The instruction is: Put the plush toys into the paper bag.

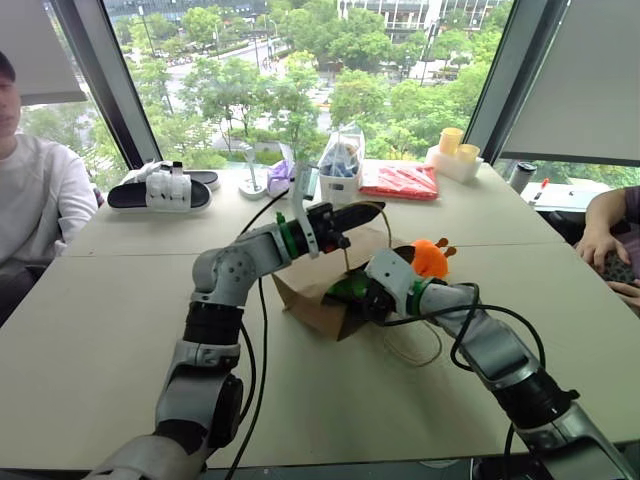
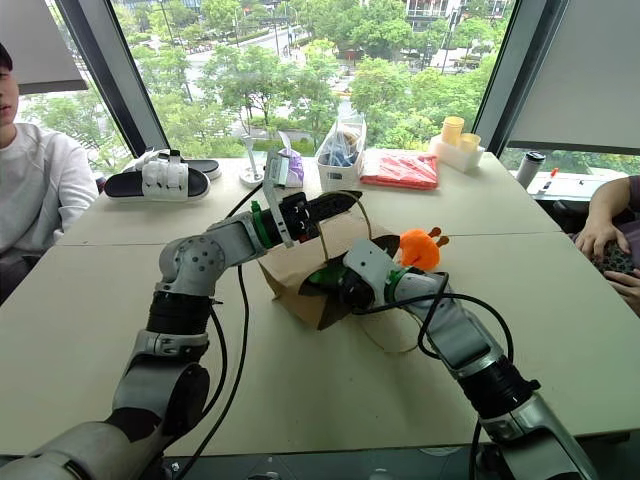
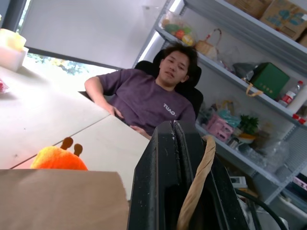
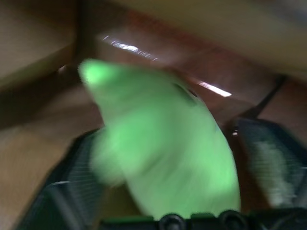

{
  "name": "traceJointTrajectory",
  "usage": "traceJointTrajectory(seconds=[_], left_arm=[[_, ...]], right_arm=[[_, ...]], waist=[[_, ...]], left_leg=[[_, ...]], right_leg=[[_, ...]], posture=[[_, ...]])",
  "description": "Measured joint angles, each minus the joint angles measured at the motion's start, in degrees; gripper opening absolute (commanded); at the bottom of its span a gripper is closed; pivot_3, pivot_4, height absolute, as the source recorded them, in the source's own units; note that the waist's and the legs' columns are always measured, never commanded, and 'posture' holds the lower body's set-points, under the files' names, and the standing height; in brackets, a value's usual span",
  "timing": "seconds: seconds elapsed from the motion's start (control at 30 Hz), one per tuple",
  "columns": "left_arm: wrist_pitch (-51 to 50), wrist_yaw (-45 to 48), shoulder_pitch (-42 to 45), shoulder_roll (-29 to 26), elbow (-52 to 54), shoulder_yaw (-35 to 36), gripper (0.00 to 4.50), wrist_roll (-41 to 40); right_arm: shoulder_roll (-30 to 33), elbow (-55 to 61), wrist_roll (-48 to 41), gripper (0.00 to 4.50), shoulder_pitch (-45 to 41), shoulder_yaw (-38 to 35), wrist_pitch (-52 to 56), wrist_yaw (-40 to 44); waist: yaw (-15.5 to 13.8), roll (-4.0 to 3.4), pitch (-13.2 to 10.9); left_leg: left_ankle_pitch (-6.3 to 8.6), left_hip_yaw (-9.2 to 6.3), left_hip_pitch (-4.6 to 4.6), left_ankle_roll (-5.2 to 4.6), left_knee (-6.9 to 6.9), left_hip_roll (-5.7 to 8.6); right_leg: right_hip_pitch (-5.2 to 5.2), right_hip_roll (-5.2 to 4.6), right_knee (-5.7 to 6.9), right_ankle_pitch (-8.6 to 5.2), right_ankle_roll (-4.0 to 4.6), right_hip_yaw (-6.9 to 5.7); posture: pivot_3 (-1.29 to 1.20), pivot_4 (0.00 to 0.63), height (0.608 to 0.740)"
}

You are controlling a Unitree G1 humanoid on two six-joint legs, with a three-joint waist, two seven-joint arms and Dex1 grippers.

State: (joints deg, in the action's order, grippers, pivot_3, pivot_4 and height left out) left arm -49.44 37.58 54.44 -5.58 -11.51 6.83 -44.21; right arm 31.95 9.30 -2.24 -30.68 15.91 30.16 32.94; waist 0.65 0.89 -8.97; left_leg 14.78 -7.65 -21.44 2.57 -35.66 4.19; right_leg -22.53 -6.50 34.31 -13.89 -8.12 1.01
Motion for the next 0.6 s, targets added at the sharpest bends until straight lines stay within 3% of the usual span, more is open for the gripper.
traceJointTrajectory(seconds=[0.23, 0.37, 0.47, 0.6], left_arm=[[3.46, -0.78, 0.79, -0.49, -3.7, 0.36, 0.0, 2.57], [3.84, -0.68, 0.74, -0.41, -4.56, 0.35, 0.0, 3.6], [3.83, -0.59, 0.73, -0.1, -4.56, 0.4, 0.0, 3.61], [3.83, -0.59, 0.73, 0.53, -4.6, 0.63, 0.0, 3.62]], right_arm=[[2.22, 18.62, -11.95, 4.48, 12.76, -14.02, 10.5, 3.01], [0.71, 26.74, -27.95, 4.48, 13.54, -29.9, 23.84, 2.28], [-2.08, 25.13, -35.48, 4.48, 8.34, -41.26, 26.87, -2.81], [-4.01, 13.01, -30.31, 4.48, 3.59, -43.2, 20.65, -11.43]], waist=[[-0.21, 0.0, 0.0], [0.03, 0.01, -0.01], [-0.08, 0.0, 0.0], [-0.04, -0.01, 0.01]], left_leg=[[0.13, -0.03, -0.04, -0.23, 0.01, 0.03], [0.18, -0.05, 0.06, -0.31, -0.01, -0.01], [0.17, -0.03, 0.07, -0.31, -0.01, -0.02], [0.17, 0.02, 0.07, -0.31, -0.01, -0.01]], right_leg=[[0.03, -0.01, -0.06, 0.0, 0.0, 0.0], [0.09, 0.0, 0.0, 0.01, 0.01, 0.0], [0.11, 0.01, 0.01, 0.03, 0.04, -0.01], [0.1, 0.01, 0.02, 0.03, 0.05, 0.0]], posture=[[0.0, 0.15, 0.74], [0.0, 0.15, 0.74], [0.0, 0.15, 0.74], [0.0, 0.15, 0.74]])
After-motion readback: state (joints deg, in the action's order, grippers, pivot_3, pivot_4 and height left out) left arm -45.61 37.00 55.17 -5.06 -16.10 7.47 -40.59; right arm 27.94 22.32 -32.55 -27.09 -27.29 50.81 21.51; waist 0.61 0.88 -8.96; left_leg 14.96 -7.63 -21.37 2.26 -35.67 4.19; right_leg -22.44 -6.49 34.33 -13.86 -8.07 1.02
